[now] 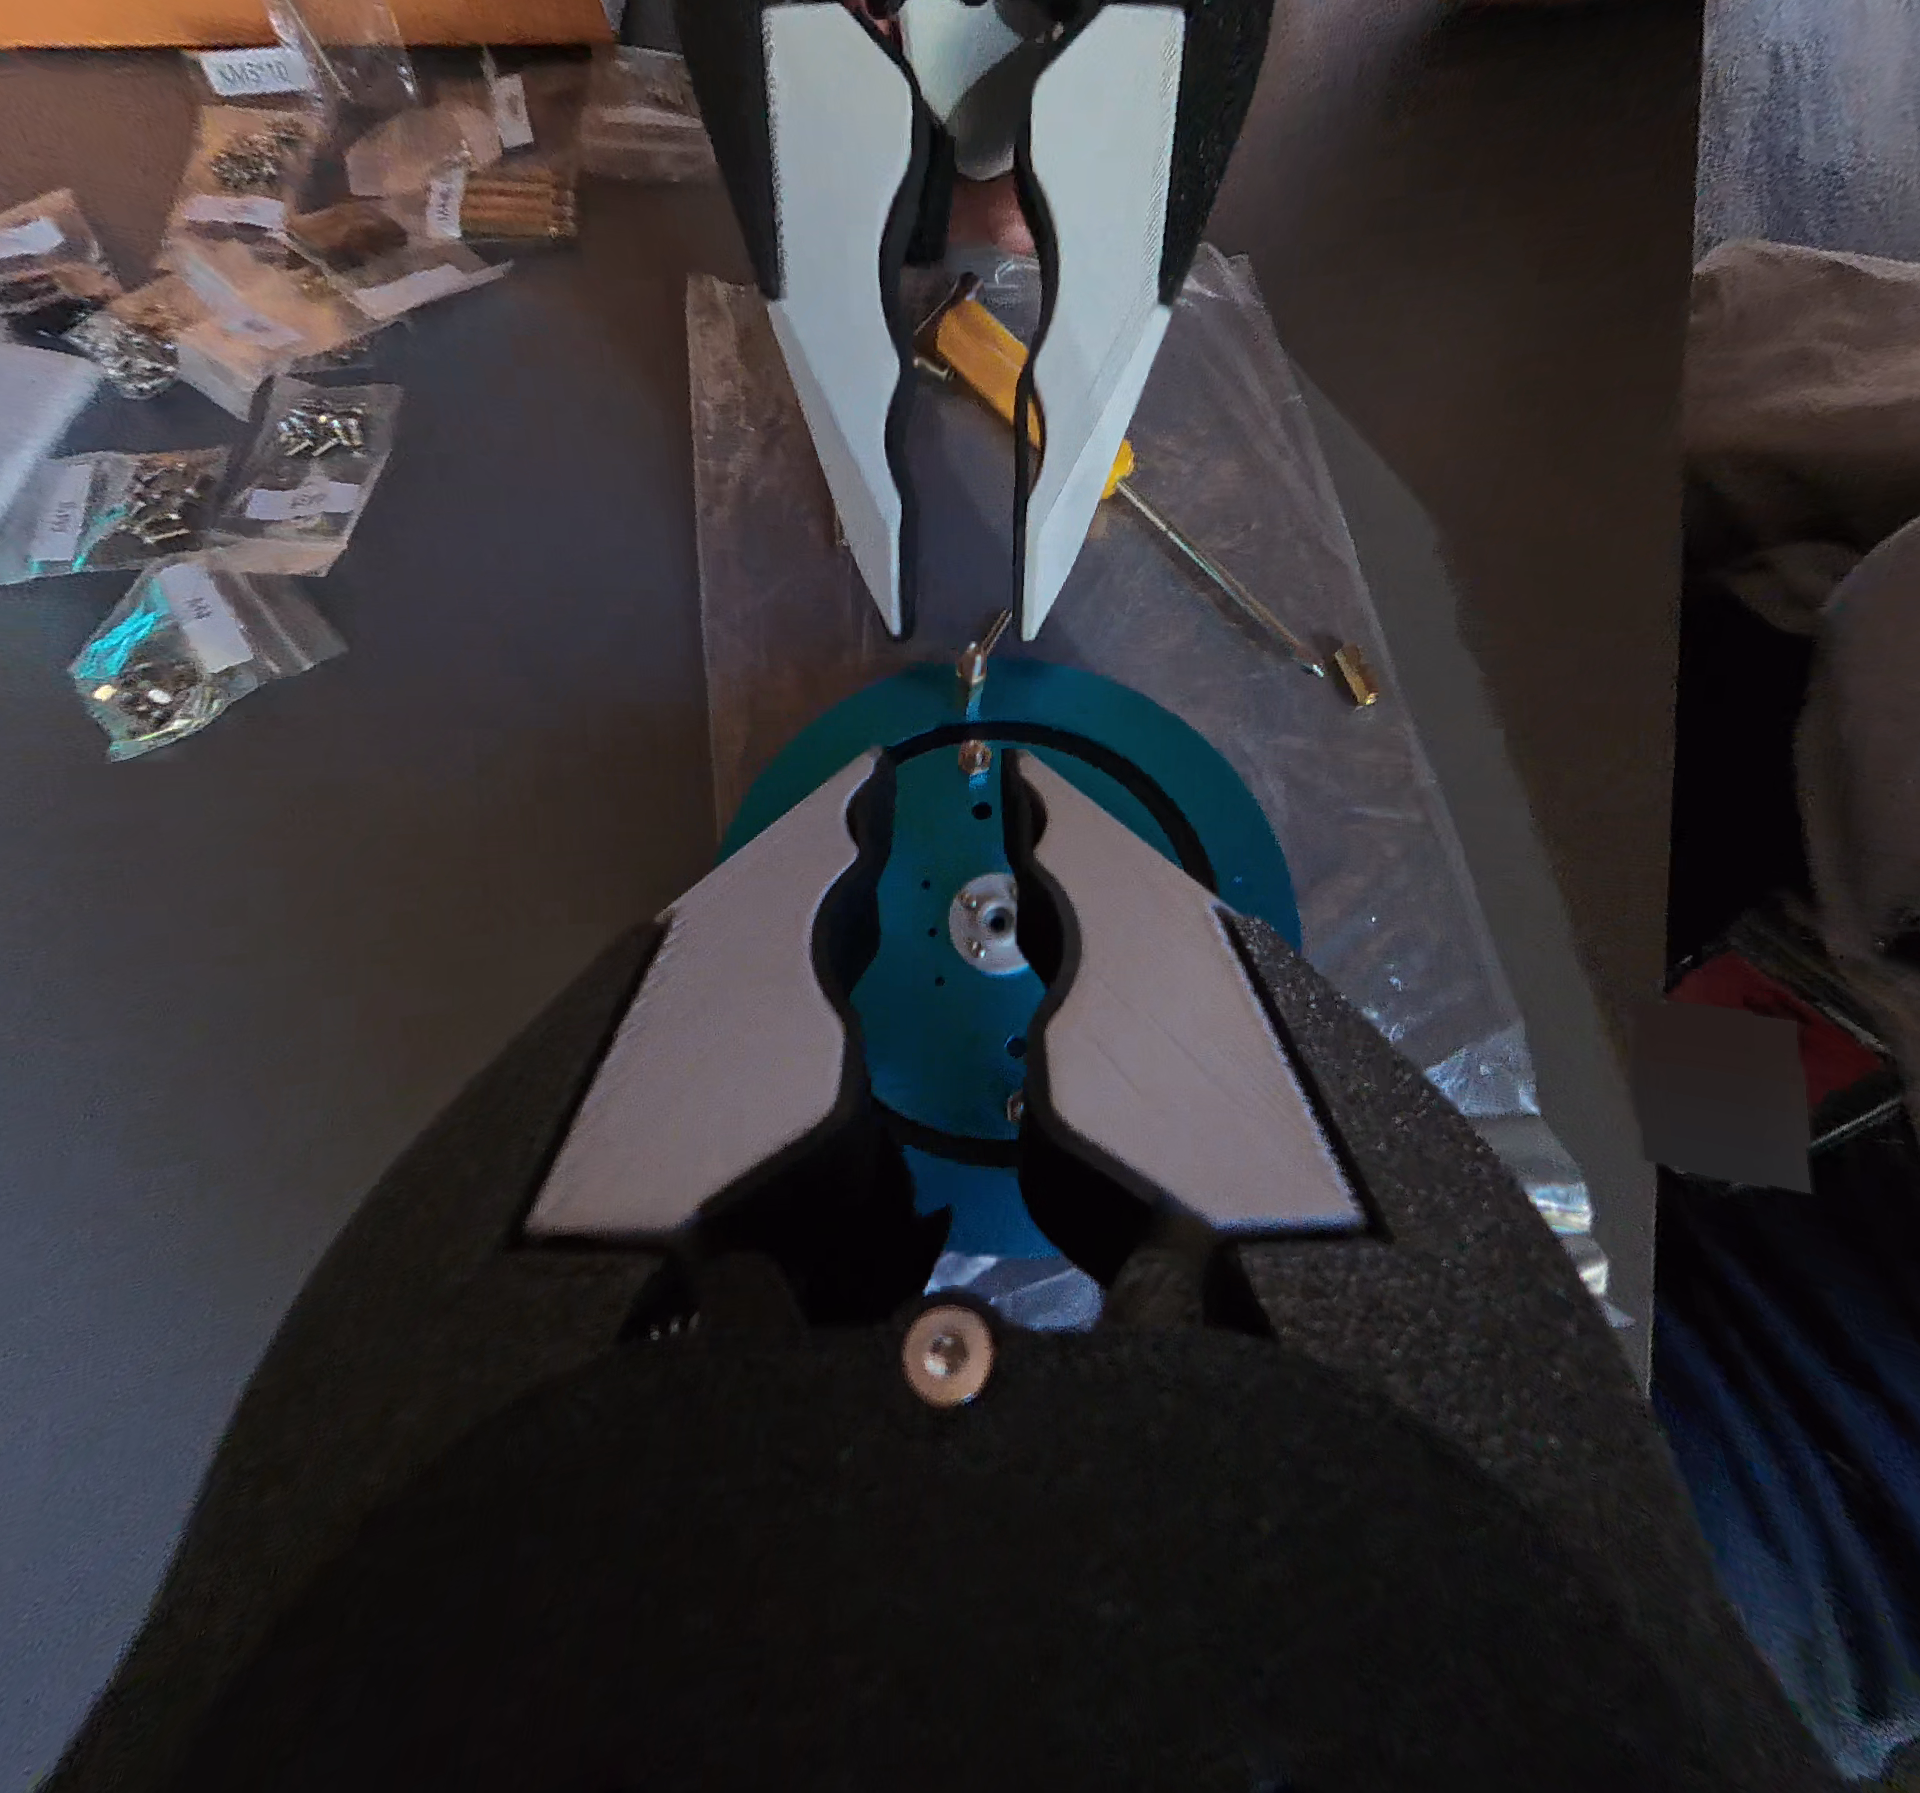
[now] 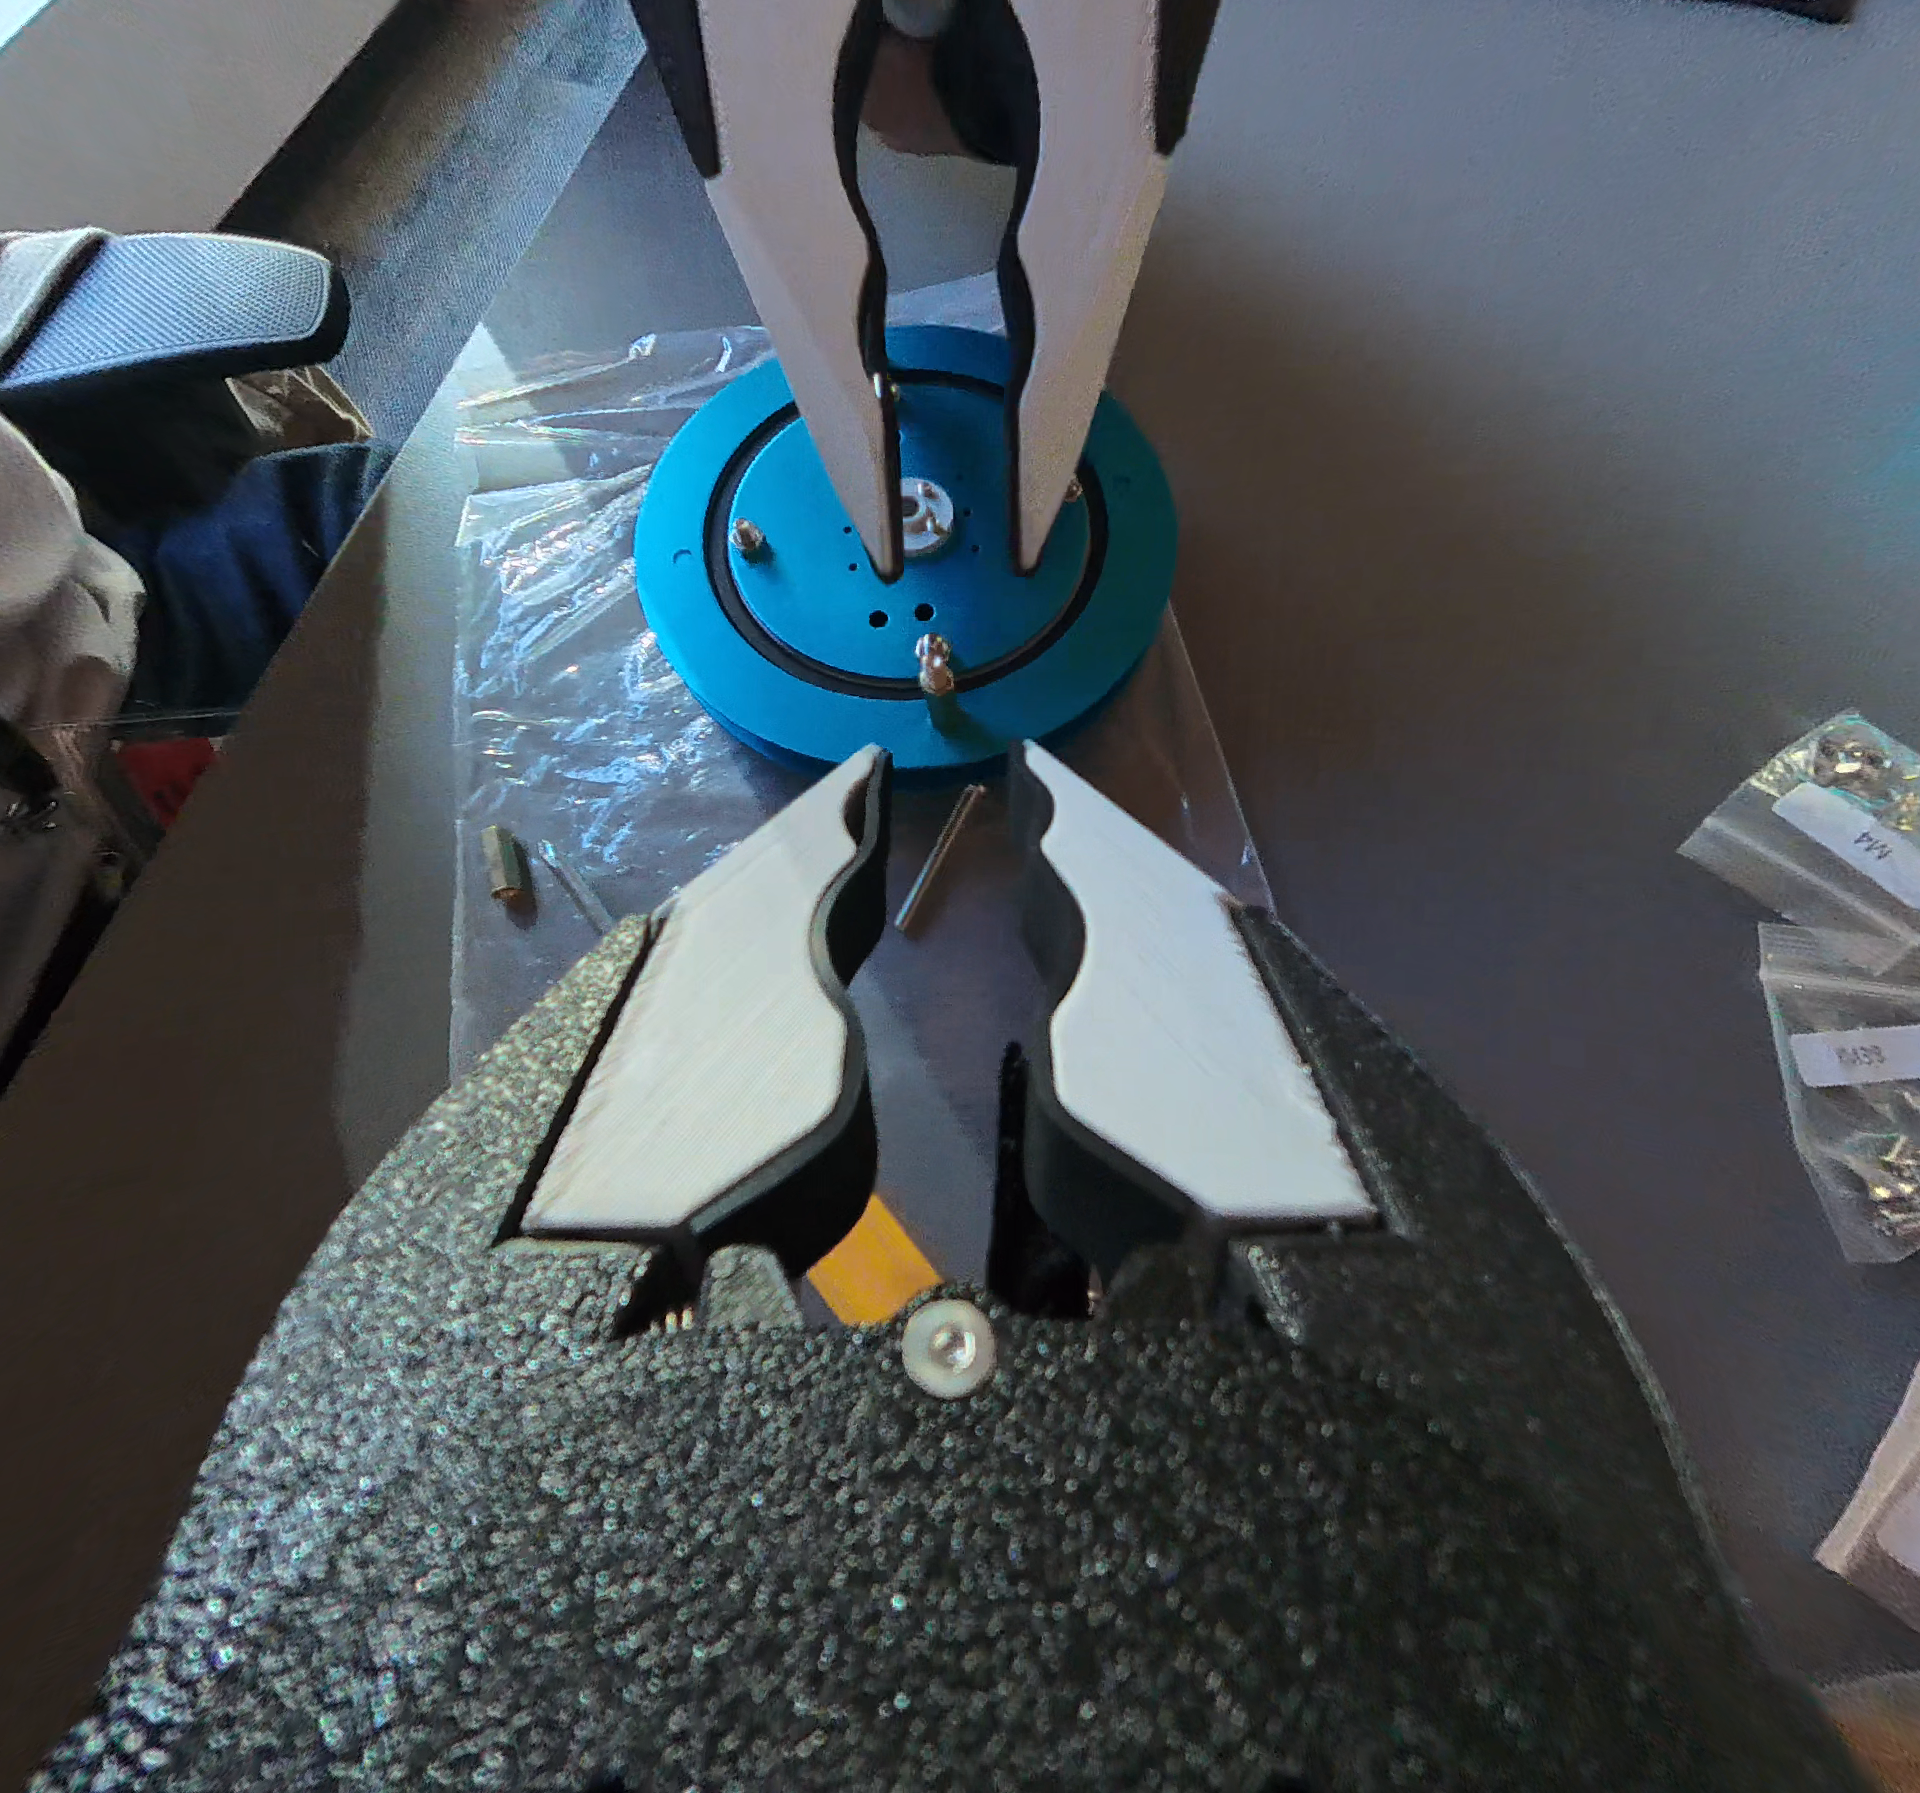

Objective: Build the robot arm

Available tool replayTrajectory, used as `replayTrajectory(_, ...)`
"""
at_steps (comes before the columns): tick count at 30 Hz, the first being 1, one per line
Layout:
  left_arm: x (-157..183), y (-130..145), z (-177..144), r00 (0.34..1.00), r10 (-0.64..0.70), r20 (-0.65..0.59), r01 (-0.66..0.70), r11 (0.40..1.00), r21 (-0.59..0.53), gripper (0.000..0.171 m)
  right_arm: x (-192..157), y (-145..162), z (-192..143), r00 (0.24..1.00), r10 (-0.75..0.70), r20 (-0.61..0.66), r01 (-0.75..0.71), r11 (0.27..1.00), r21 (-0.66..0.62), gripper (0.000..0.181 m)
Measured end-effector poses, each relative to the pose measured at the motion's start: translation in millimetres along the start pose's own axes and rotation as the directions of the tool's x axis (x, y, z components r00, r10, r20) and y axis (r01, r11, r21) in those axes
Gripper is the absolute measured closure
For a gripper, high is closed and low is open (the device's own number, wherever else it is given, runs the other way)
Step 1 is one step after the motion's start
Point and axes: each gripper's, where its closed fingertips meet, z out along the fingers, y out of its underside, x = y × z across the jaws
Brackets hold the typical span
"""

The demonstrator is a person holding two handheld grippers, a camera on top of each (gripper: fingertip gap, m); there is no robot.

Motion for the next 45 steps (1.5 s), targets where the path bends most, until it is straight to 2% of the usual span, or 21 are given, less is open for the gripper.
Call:
replayTrajectory(5,10,-10,10,1.0,0.023,-0.009,-0.024,0.999,-0.047,0.153,1,7,-14,0.999,0.042,-0.011,-0.042,0.999,0.008,0.161)
replayTrajectory(8,2,-15,14,0.998,0.03,0.049,-0.025,0.995,-0.098,0.16,2,3,-26,0.997,0.074,-0.04,-0.072,0.997,0.039,0.163)
replayTrajectory(12,3,-14,18,0.993,0.08,0.083,-0.065,0.982,-0.175,0.16,0,-8,-37,0.996,0.029,-0.088,-0.024,0.998,0.059,0.164)
replayTrajectory(14,3,-14,20,0.99,0.097,0.104,-0.075,0.977,-0.197,0.168,0,-9,-40,0.995,0.009,-0.101,-0.003,0.998,0.059,0.165)
replayTrajectory(20,4,-13,18,0.989,0.074,0.126,-0.046,0.977,-0.208,0.168,5,-2,-40,0.996,0.049,-0.079,-0.043,0.997,0.071,0.167)
replayTrajectory(22,2,-10,18,0.985,0.078,0.151,-0.044,0.976,-0.214,0.162,7,5,-38,0.995,0.071,-0.066,-0.067,0.996,0.06,0.167)
replayTrajectory(24,4,-3,20,0.985,0.095,0.147,-0.057,0.968,-0.246,0.166,8,9,-36,0.995,0.086,-0.056,-0.083,0.995,0.057,0.167)
replayTrajectory(29,4,-4,18,0.982,0.107,0.157,-0.071,0.972,-0.224,0.167,8,14,-31,0.993,0.114,-0.031,-0.112,0.992,0.059,0.167)
replayTrajectory(34,7,-12,6,0.984,0.045,0.172,-0.026,0.994,-0.109,0.167,-2,9,-24,0.995,0.1,0.009,-0.101,0.993,0.063,0.164)
replayTrajectory(36,8,-14,1,0.987,0.007,0.162,0.003,0.998,-0.058,0.167,-7,2,-21,0.997,0.082,0.013,-0.083,0.993,0.081,0.164)
replayTrajectory(40,11,-16,-5,0.989,-0.045,0.137,0.041,0.999,0.035,0.167,-14,-24,-23,1.0,0.023,-0.016,-0.02,0.979,0.203,0.164)
replayTrajectory(45,15,-15,-3,0.991,-0.065,0.117,0.055,0.995,0.084,0.167,-19,-33,-12,0.999,-0.001,-0.046,0.011,0.975,0.221,0.165)
